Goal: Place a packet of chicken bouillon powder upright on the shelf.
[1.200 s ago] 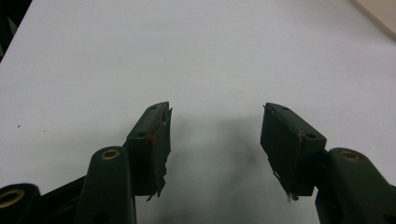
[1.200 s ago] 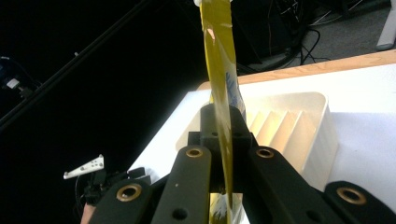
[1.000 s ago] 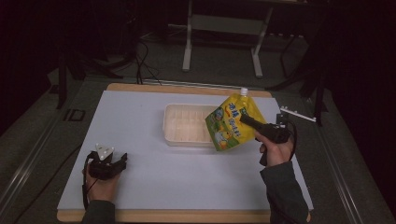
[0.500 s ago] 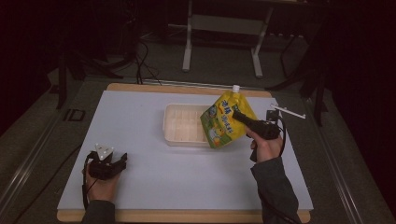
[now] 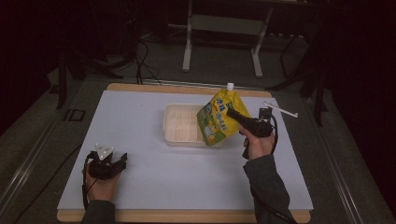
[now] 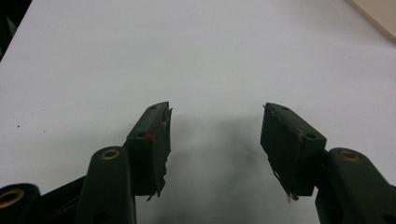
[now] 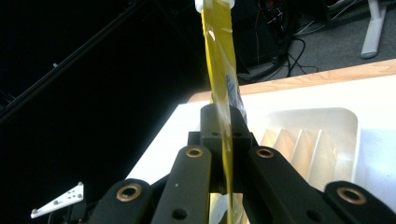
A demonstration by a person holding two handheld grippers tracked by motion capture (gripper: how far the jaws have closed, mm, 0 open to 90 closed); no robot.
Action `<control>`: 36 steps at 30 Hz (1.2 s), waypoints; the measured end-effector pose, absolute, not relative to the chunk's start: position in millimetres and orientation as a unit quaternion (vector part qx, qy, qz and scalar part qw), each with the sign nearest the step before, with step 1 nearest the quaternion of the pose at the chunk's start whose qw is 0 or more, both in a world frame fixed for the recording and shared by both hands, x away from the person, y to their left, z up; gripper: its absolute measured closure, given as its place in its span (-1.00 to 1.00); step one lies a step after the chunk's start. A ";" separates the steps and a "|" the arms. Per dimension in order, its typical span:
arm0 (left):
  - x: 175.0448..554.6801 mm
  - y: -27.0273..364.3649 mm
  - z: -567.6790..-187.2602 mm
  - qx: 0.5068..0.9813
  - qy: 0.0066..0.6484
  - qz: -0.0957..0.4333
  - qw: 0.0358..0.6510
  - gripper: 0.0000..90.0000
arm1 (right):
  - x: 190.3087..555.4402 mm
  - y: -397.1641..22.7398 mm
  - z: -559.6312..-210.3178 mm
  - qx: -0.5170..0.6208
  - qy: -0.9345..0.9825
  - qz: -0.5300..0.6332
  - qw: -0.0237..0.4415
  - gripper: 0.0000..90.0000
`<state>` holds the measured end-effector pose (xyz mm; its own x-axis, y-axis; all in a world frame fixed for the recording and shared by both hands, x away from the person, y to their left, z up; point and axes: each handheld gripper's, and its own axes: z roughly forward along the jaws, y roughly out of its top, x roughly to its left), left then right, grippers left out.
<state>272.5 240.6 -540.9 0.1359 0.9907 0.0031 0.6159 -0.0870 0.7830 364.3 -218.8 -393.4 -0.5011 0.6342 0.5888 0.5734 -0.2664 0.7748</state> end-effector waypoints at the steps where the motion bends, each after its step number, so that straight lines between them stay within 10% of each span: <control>1: 272.5 240.6 -540.9 0.679 0.591 0.287 0.327 -0.06 | 364.8 -215.5 -393.7 0.501 0.601 0.622 0.029 1.00; 36: 272.8 240.5 -540.8 0.680 0.590 0.286 0.329 -0.06 | 364.8 -178.5 -404.2 0.533 0.573 0.610 0.123 1.00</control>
<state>272.8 240.5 -540.8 0.1401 0.9901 0.0005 0.6146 -0.0874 0.7840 364.8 -178.5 -404.2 -0.4007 0.7611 0.5101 0.4607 -0.3139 0.8302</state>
